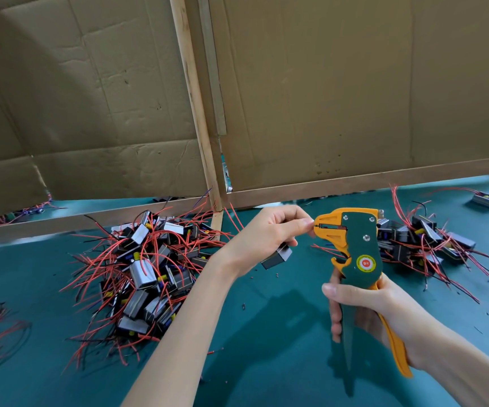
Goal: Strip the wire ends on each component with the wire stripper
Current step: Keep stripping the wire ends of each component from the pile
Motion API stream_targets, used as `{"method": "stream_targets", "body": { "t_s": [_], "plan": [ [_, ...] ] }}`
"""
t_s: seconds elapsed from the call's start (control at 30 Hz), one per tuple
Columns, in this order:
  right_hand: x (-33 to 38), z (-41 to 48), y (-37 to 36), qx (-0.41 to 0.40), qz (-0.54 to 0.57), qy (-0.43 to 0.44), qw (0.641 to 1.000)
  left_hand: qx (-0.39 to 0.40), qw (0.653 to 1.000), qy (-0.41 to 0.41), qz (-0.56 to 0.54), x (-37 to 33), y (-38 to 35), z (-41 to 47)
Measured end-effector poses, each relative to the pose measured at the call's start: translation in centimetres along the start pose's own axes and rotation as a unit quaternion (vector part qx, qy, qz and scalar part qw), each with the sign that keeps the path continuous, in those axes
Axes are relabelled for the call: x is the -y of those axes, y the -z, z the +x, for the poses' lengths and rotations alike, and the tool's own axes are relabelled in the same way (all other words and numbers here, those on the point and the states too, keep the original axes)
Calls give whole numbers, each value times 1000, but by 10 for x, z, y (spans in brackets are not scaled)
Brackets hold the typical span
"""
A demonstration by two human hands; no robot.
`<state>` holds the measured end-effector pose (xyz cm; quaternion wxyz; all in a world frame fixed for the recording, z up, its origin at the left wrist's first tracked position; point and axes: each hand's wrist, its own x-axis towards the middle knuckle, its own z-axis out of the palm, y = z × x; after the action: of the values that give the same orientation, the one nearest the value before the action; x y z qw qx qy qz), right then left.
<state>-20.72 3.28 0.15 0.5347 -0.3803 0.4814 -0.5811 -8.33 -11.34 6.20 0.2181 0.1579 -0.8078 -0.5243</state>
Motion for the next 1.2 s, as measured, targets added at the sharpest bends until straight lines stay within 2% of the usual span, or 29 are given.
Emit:
{"method": "stream_targets", "body": {
  "t_s": [0.27, 0.37, 0.47, 0.6, 0.7, 0.77, 0.83, 0.9, 1.03, 1.1, 1.2],
  "plan": [
    [-9, 2, -10, -98, 5, 10, 995, -2, 999, 30, 18, 5, -3, 1],
    [-7, 5, -7, -66, 59, 22, 996, -14, 999, 33, 41, 9, -4, 2],
    [-6, 12, 0, -38, 125, 22, 991, -61, 991, 26, 116, 15, 0, 5],
    [-11, 23, 14, -97, 174, -25, 980, -164, 962, -8, 217, 20, 6, 11],
    [-15, 28, 19, -117, 182, -83, 973, -244, 941, -57, 229, 14, 4, 24],
    [-18, 30, 18, -108, 179, -122, 970, -268, 933, -93, 221, 5, -5, 42],
    [-21, 31, 17, -91, 179, -157, 967, -253, 937, -120, 210, -5, -23, 62],
    [-22, 31, 17, -80, 180, -175, 965, -203, 949, -135, 201, -14, -45, 78],
    [-23, 32, 19, -83, 187, -181, 962, 4, 976, -73, 204, -20, -80, 87],
    [-22, 33, 20, -87, 189, -180, 961, 76, 981, -43, 173, -20, -84, 79],
    [-22, 34, 20, -88, 195, -177, 961, 84, 990, -33, 109, -22, -70, 56]
  ]
}}
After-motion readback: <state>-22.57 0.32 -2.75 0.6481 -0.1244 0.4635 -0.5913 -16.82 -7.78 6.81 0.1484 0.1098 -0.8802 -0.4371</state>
